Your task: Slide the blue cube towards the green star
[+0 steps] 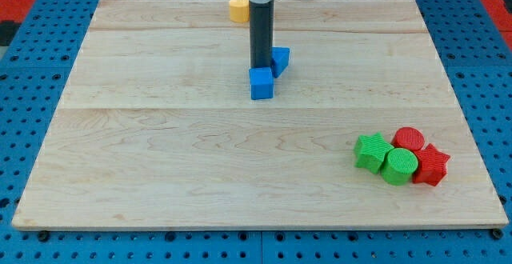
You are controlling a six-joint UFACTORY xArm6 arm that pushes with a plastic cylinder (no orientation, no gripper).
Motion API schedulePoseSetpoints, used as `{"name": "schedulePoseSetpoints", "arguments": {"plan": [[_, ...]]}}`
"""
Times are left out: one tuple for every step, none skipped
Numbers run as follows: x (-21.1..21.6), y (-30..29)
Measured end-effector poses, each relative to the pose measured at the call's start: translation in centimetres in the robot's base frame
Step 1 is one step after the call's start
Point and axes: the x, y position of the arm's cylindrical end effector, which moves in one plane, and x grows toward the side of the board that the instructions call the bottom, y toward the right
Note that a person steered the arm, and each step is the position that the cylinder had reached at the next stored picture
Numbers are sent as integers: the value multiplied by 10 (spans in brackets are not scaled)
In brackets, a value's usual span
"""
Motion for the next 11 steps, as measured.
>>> {"name": "schedulePoseSetpoints", "arguments": {"plan": [[17, 1], [37, 3], [20, -24], [26, -30], [45, -26], [72, -24], [102, -11], [120, -1], [93, -24], [75, -4], [85, 22]]}}
